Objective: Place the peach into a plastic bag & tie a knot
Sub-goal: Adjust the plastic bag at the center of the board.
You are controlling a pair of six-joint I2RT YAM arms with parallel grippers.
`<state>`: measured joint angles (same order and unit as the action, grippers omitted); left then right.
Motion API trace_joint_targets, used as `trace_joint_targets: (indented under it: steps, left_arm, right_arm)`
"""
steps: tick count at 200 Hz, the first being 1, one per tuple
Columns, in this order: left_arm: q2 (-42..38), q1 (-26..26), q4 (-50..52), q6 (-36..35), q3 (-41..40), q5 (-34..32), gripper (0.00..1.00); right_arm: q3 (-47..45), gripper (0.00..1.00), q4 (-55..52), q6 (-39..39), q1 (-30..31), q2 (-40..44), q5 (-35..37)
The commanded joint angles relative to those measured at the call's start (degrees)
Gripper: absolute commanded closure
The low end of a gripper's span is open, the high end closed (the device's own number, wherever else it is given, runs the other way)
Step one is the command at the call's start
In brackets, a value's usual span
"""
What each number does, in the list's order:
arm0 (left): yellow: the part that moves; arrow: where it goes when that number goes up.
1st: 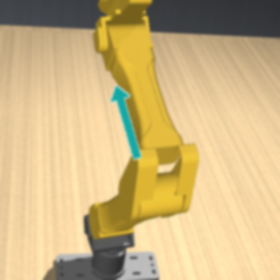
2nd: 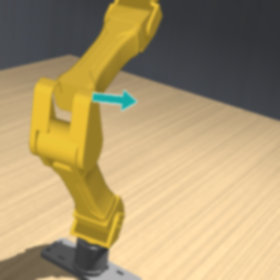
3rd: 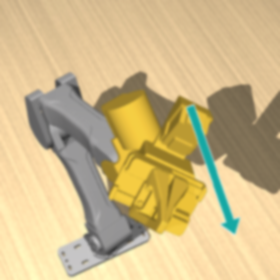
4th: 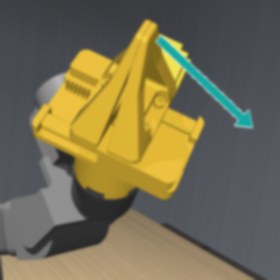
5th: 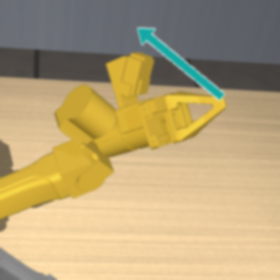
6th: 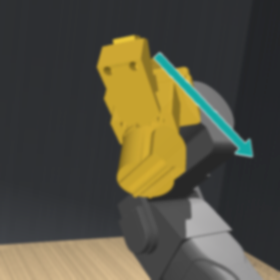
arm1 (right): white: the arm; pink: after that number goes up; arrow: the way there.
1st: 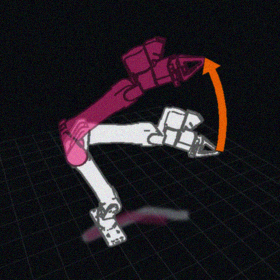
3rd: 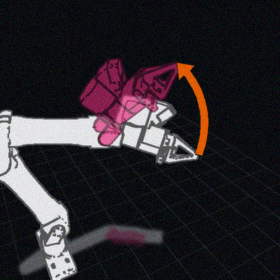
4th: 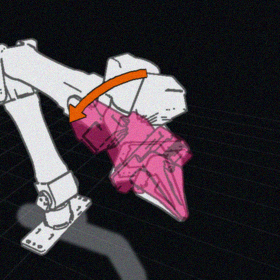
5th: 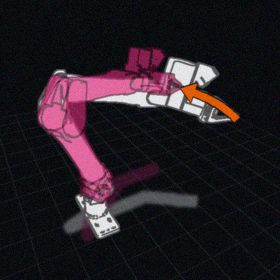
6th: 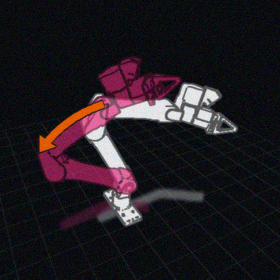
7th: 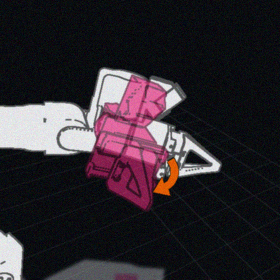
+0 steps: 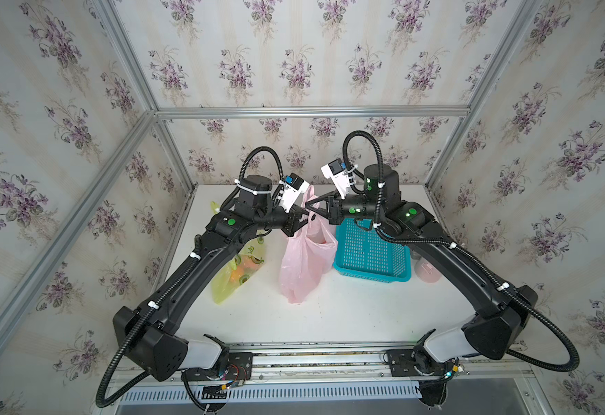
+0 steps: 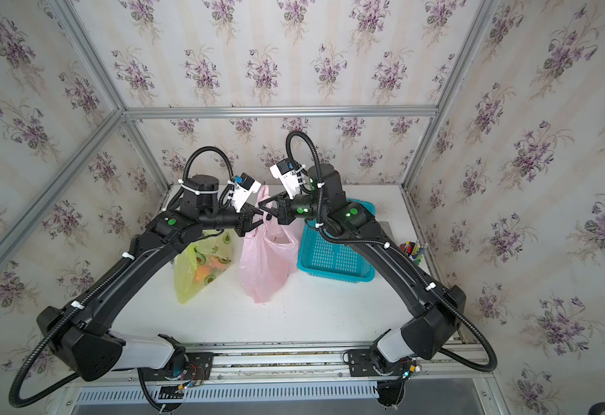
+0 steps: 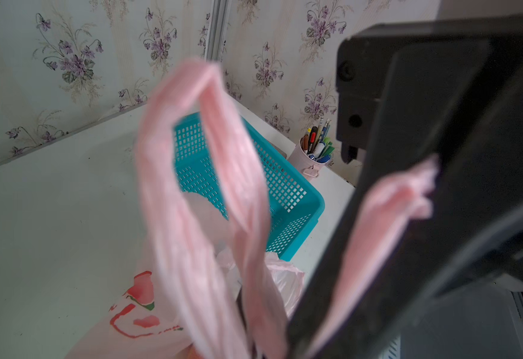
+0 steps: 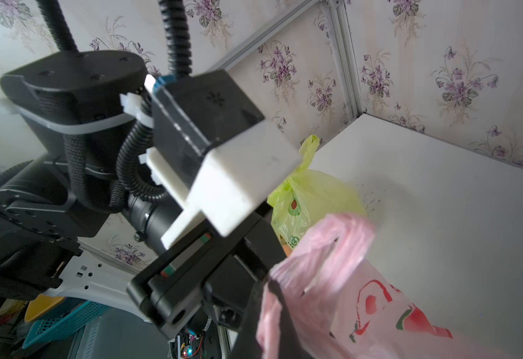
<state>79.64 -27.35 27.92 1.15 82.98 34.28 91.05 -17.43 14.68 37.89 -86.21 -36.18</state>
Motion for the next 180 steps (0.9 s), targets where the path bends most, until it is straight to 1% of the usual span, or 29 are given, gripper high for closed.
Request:
trace_joint_targets:
  steps: [1, 29, 35, 52, 77, 95, 104, 107, 116, 145, 165, 180]
  left_arm:
    - [0.49, -0.84, 5.14, -4.18, 2.22, -1.47, 0.89]
    - [1.09, -2.09, 11.39, -7.96, 5.56, -5.23, 0.86]
    - [2.79, -2.14, 12.21, -8.42, 6.11, -6.20, 0.88]
    - [2.55, -2.10, 12.84, -9.47, 6.90, -9.10, 0.91]
    - [2.23, -1.27, 15.04, -11.37, 10.78, -14.95, 0.95]
    - [1.97, 0.45, 15.13, -12.04, 12.74, -19.36, 0.95]
    - [2.01, 1.82, 15.23, -12.00, 13.60, -20.18, 0.96]
    - [0.36, 2.34, 15.23, -11.96, 13.80, -20.22, 0.96]
    - [-0.39, 3.82, 15.21, -11.74, 14.36, -20.06, 0.96]
    - [-1.91, 8.36, 15.19, -11.75, 14.53, -13.38, 0.95]
    - [-1.69, 10.23, 15.59, -12.03, 13.61, -2.57, 0.94]
    - [-0.69, 10.22, 16.40, -11.67, 13.04, 4.31, 0.97]
  right_arm:
    - [2.28, 1.00, -1.58, -0.31, 0.16, -1.38, 2.48]
    - [4.53, 1.00, -6.14, -3.52, 0.17, -2.03, 3.41]
    - [4.62, 1.00, -6.87, -3.85, 0.22, -1.71, 3.86]
    - [4.11, 1.00, -7.18, -3.54, 0.17, -0.02, 5.66]
    - [5.00, 1.00, -7.24, -0.16, 0.20, 2.98, 10.73]
    - [5.81, 1.00, -7.71, 2.50, 0.18, 5.05, 12.51]
    - [5.76, 1.00, -7.83, 3.81, 0.25, 5.89, 12.52]
    - [5.67, 1.00, -7.92, 4.26, 0.26, 6.15, 12.45]
    - [5.14, 1.00, -8.18, 5.17, 0.50, 6.81, 12.54]
    - [2.21, 1.00, -8.02, 7.30, 2.72, 8.32, 13.20]
    - [0.06, 1.00, -7.83, 8.74, 4.24, 8.85, 14.30]
    - [-2.20, 1.00, -7.44, 9.40, 4.56, 9.13, 16.60]
